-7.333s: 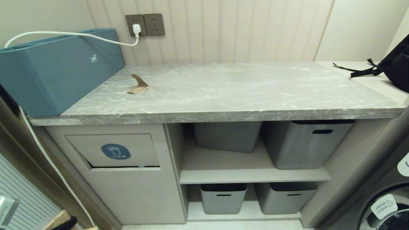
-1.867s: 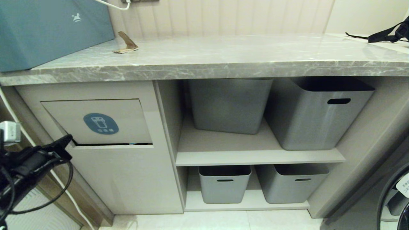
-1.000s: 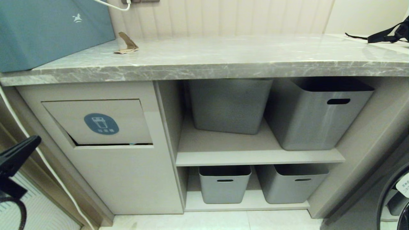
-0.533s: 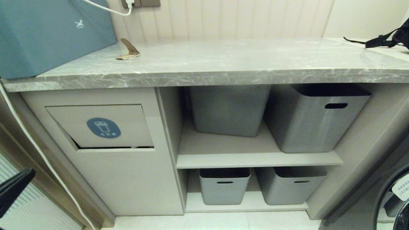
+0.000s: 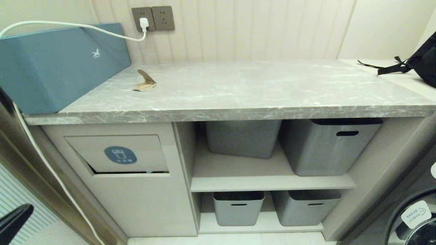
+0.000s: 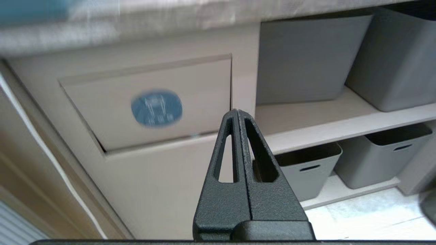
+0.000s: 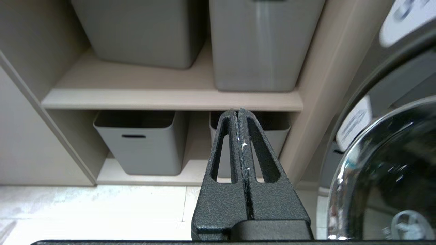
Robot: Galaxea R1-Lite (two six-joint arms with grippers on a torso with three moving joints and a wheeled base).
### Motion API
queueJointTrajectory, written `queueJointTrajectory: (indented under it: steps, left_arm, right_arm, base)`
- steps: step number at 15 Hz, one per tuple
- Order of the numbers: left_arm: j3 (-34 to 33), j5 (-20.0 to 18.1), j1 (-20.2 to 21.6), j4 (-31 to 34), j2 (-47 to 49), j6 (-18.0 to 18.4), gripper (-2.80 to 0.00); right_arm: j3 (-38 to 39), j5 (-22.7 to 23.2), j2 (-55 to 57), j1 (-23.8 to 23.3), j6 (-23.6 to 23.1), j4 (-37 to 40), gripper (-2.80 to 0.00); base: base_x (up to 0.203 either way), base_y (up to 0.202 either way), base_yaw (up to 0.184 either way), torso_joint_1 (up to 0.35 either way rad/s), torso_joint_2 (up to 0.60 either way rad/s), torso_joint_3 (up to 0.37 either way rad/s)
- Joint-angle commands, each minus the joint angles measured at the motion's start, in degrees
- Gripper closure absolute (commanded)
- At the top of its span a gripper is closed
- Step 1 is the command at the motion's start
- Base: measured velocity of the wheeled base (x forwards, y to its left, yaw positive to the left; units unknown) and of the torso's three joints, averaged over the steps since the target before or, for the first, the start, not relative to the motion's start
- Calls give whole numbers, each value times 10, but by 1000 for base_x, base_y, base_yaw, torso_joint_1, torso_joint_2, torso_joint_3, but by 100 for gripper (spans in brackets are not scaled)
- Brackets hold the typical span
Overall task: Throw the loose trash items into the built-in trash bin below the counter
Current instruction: Pick up the garbage
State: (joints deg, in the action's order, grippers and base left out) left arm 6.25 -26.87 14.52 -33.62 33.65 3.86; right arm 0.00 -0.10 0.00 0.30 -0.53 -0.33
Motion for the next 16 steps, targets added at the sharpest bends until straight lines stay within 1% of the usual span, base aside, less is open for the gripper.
queueJointTrajectory:
  steps: [1, 2, 3, 6, 7, 9, 11, 15, 16]
  left_arm:
    - [-2, 2, -15, -2, -1, 11, 0]
    - [-4, 8, -28, -2, 0, 22, 0]
    - [-5, 24, -45, -2, 0, 30, 0]
    - [-4, 88, -110, 0, -3, 41, 0]
    - [0, 99, -124, 6, -3, 41, 0]
    - [27, 99, -126, 42, 9, 32, 0]
    - [76, 98, -126, 75, 44, 18, 0]
    - [173, 97, -126, 81, 152, -3, 0]
    - [195, 98, -126, 81, 176, -14, 0]
  right_arm:
    - [0, 0, -1, 0, -1, 0, 0]
    - [0, 0, -1, 0, -1, 0, 0]
    - [0, 0, -1, 0, 0, 0, 0]
    - [0, 0, -1, 0, 1, 1, 0]
    - [0, 0, -1, 0, 4, 1, 0]
    - [0, 0, -1, 0, 4, 1, 0]
    - [0, 0, -1, 0, 4, 1, 0]
    - [0, 0, -1, 0, 2, 3, 0]
    - [0, 1, -1, 0, 2, 3, 0]
  base:
    - [0, 0, 0, 184, -481, -286]
    - [0, 0, 0, 183, -459, -281]
    - [0, 0, 0, 201, -478, -268]
    - [0, 0, 0, 207, -487, -282]
    - [0, 0, 0, 209, -499, -274]
    - [0, 0, 0, 222, -497, -277]
    - [0, 0, 0, 230, -510, -287]
    - [0, 0, 0, 240, -529, -289]
    - [0, 0, 0, 252, -559, -296]
